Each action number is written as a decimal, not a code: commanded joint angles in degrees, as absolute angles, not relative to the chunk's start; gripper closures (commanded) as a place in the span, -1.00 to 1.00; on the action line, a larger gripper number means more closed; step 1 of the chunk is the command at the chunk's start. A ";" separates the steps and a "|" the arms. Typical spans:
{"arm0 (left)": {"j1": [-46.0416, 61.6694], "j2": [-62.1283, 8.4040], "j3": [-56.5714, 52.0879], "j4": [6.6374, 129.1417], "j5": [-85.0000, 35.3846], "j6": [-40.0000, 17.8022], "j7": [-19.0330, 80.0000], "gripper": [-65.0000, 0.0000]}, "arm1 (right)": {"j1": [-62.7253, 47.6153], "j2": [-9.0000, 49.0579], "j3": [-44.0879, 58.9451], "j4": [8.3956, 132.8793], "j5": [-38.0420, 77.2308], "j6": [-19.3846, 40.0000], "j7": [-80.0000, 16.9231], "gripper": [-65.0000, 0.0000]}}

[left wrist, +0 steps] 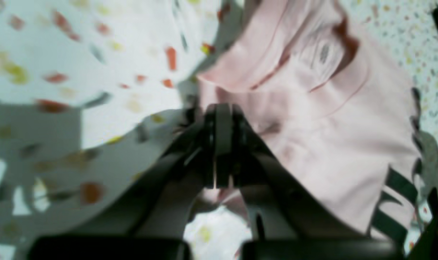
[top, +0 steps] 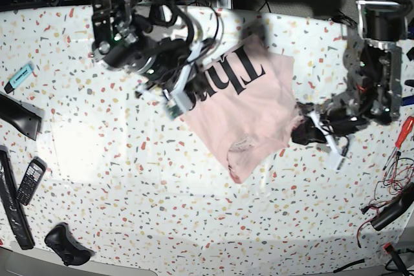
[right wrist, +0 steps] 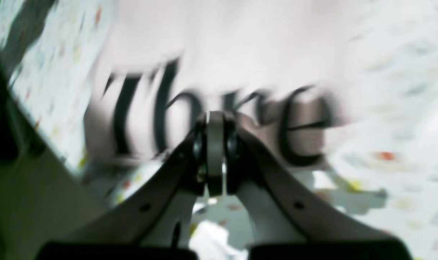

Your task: Fold the T-shirt properly

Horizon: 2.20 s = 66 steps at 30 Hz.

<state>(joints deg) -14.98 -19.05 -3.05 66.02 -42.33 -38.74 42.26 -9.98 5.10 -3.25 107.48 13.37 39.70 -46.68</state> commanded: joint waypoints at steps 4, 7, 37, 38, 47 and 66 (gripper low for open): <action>-15.81 -21.91 -3.33 68.25 -48.93 -39.05 47.18 1.00 | -6.68 5.26 1.76 108.31 13.45 40.00 -45.82 1.00; -13.72 -22.41 -3.33 68.36 -51.83 -39.07 48.38 1.00 | -3.70 5.61 5.26 107.72 13.69 40.00 -45.80 1.00; -1.50 -13.06 -3.38 75.85 -32.38 -36.03 35.81 1.00 | -5.19 6.22 -7.25 95.09 13.89 40.00 -45.84 1.00; -1.83 -13.04 -3.38 75.85 -32.36 -36.01 35.70 1.00 | -6.33 6.20 -7.27 96.97 13.91 40.00 -45.82 1.00; -1.87 -14.35 -3.40 76.75 -32.42 -36.01 35.48 1.00 | -9.72 6.20 -4.80 103.50 13.93 40.00 -46.39 1.00; 23.24 -16.38 -25.08 101.23 -37.63 -31.27 44.53 1.00 | -32.25 6.15 25.67 124.25 30.59 40.00 -55.61 1.00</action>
<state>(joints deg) 23.40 -15.77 -24.80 100.20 -37.10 -30.81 45.28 -32.40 5.82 25.63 123.09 29.89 39.68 -56.77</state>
